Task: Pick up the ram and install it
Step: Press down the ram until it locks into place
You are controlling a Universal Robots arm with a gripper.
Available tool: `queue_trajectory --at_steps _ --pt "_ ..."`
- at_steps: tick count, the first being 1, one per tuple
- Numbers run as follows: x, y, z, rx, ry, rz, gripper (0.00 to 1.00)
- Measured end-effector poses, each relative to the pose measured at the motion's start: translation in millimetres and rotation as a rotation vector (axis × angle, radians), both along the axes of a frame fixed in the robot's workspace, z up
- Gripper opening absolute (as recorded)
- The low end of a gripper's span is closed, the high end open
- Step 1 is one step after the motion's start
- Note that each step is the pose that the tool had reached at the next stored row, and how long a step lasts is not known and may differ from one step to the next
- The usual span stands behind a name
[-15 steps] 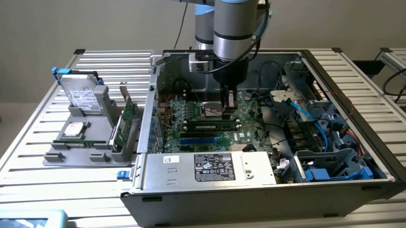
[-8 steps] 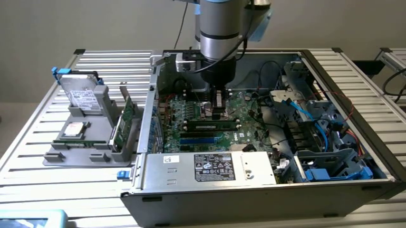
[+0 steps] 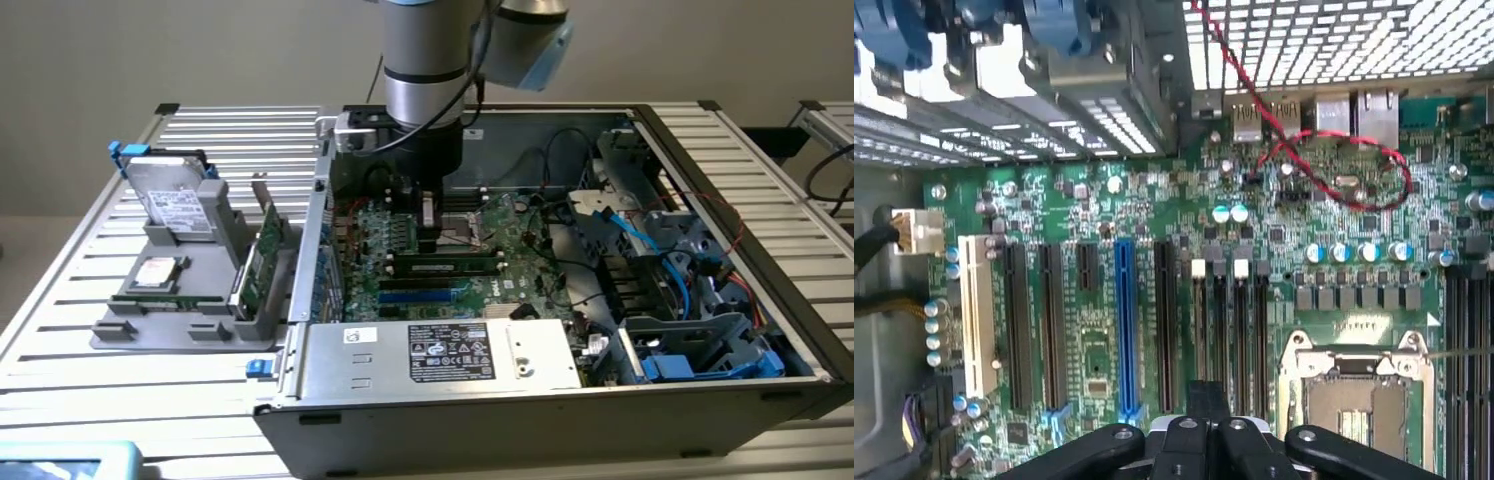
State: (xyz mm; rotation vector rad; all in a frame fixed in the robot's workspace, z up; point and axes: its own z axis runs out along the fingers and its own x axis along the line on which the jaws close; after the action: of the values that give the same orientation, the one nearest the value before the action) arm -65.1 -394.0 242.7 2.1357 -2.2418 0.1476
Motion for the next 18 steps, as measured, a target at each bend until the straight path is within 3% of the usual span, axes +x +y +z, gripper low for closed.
queue_trajectory --at_steps 5,9,10,18 --pt "-7.1 0.0 -1.8 0.0000 0.0017 0.000 0.11" --pt "-8.9 0.0 -3.3 0.0000 0.0227 0.000 0.11" --pt "-9.1 0.0 -3.7 0.0000 0.0255 0.000 0.11" --pt "-10.7 0.0 -9.4 0.0000 0.0255 0.000 0.11"
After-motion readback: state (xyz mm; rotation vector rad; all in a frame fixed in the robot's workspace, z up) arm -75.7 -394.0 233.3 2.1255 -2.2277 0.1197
